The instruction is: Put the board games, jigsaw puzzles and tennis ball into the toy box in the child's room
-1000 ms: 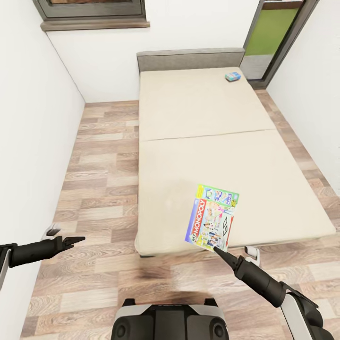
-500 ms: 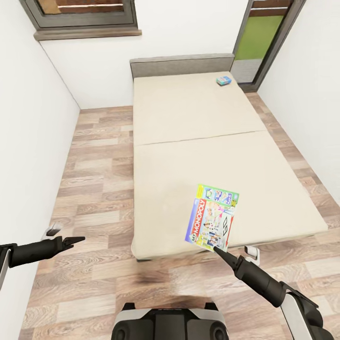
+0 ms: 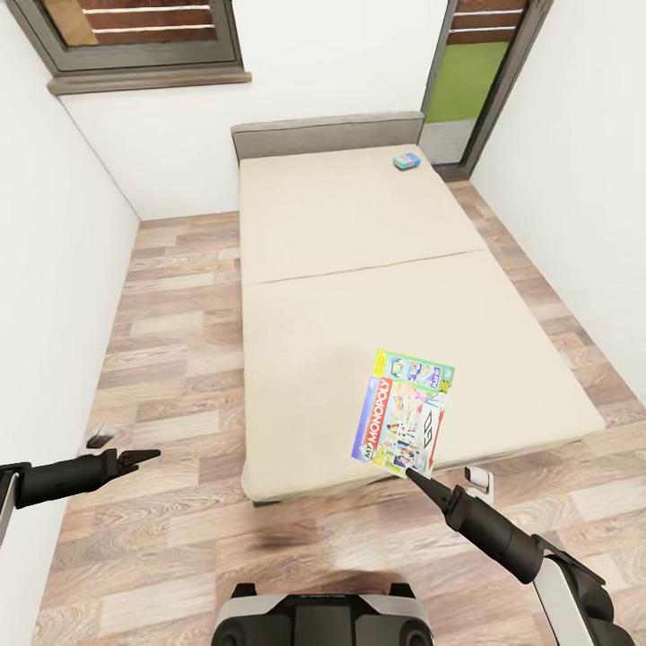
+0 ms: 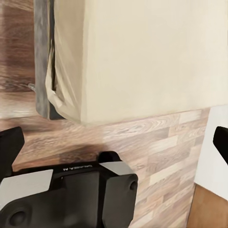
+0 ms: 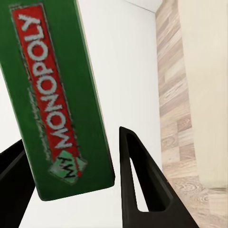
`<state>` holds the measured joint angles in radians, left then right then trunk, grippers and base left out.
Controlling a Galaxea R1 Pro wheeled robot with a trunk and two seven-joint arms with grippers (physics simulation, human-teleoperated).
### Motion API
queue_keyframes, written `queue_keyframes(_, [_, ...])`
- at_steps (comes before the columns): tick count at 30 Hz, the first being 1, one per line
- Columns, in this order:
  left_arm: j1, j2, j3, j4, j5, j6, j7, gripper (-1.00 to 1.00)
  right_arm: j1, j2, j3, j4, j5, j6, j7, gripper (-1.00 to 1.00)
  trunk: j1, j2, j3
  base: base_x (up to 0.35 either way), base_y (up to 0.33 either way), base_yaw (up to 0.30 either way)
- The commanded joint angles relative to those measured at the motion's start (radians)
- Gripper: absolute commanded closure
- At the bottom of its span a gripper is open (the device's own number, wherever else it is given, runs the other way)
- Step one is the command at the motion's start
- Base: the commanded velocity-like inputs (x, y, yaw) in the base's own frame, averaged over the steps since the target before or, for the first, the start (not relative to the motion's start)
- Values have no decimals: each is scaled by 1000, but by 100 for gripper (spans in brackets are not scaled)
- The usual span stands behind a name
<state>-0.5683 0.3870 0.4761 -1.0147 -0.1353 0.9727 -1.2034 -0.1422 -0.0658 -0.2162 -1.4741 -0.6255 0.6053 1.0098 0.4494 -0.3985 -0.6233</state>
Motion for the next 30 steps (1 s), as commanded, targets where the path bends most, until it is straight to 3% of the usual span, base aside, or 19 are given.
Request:
queue_keyframes(1, [-1,0,2,-1,-10,8,-10,-100,0,0,0,0,-5,7,1,100,1,-1,0,0,0,-112])
queue_keyframes(30, [-1,3,4,-1,-10,8,-10,-100,18,0,-2,-8,-5,6,3,100,1,-1,48,0,0,-19])
